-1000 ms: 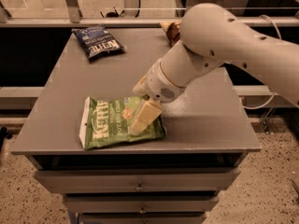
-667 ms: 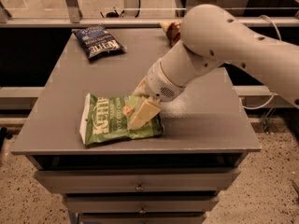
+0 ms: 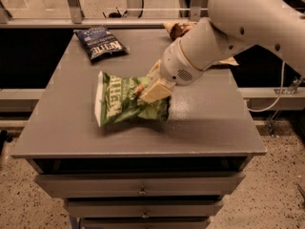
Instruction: Pick green jalapeno chip bag
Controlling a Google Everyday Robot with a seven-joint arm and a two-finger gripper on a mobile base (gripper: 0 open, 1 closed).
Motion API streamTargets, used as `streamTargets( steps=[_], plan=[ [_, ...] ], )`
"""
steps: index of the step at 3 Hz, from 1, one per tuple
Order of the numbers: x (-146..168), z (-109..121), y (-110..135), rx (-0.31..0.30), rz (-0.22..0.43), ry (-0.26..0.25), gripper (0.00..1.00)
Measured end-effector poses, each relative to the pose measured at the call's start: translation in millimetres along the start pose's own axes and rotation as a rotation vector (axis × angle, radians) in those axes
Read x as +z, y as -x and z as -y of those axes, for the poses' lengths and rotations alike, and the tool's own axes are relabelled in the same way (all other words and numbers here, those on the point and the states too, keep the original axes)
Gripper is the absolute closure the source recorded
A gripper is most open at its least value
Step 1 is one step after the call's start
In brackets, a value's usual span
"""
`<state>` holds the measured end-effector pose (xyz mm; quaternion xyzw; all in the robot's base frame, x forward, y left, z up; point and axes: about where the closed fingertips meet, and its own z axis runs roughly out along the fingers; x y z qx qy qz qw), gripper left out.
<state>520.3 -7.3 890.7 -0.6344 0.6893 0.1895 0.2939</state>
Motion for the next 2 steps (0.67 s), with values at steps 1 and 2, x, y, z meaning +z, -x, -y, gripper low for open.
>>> streamTargets(
  steps=[1,2],
  plan=[
    [-56.0,15.2,13.4,0.006,0.074,-0.065,1.00],
    [-59.0,16.3,21.5,-0.006,0.081,-0.073,1.00]
  ],
)
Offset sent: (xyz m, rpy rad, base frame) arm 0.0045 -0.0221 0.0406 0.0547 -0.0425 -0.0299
